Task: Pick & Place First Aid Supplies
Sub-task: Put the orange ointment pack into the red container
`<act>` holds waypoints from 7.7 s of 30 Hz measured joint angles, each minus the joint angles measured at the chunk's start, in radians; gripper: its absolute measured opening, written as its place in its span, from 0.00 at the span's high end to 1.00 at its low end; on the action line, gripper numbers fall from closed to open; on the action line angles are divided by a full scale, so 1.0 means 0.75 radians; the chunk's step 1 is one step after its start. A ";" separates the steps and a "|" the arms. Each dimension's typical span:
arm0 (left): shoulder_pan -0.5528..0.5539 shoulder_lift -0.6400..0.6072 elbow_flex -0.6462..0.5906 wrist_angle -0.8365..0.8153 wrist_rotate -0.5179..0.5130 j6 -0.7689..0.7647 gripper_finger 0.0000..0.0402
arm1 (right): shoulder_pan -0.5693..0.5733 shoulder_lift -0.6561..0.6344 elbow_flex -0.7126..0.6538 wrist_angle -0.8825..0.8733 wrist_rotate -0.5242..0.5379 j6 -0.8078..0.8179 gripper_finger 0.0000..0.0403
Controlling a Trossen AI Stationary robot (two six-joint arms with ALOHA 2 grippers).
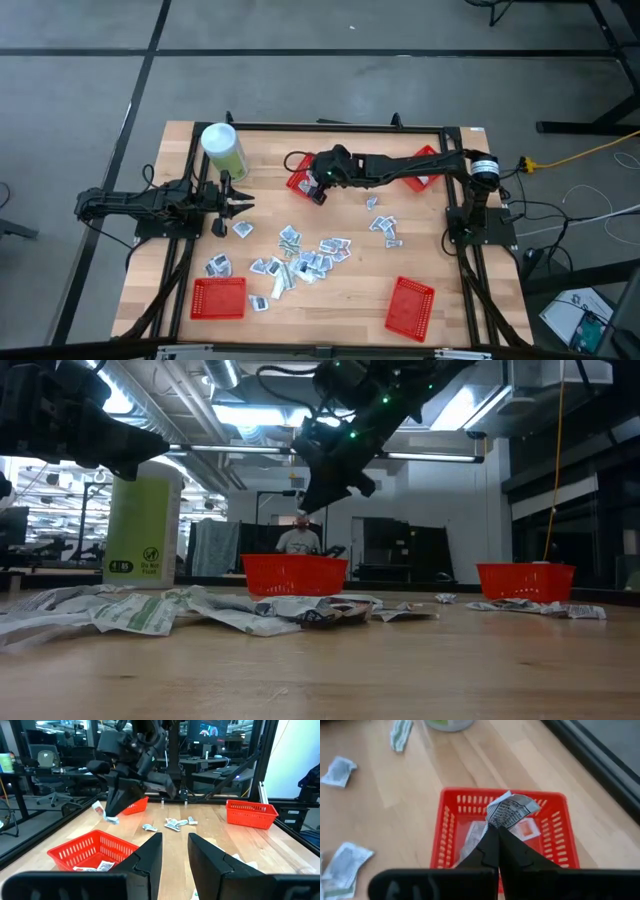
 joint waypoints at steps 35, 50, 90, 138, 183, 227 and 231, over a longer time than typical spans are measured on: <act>0.000 0.000 0.000 0.000 0.000 0.000 0.78 | -0.125 0.173 0.073 -0.041 -0.226 0.151 0.51; 0.000 0.000 0.000 0.000 0.000 0.000 0.78 | -0.280 0.172 0.073 -0.402 -0.651 0.696 0.48; 0.000 0.000 0.000 0.000 0.000 0.000 0.78 | -0.081 0.172 0.414 -0.764 -0.392 0.619 0.55; 0.000 0.000 0.000 0.000 0.000 0.000 0.78 | -0.028 0.172 0.162 -1.090 -0.386 1.448 0.55; 0.000 -0.001 0.000 0.000 0.000 0.000 0.78 | -0.042 0.138 0.102 -1.216 -0.456 1.625 0.58; 0.000 -0.001 0.000 0.001 0.000 0.000 0.78 | -0.020 -0.382 -0.723 -0.347 -0.227 2.089 0.58; 0.000 0.000 0.000 0.000 0.000 0.000 0.78 | -0.026 -0.382 -0.723 -0.371 -0.216 2.101 0.58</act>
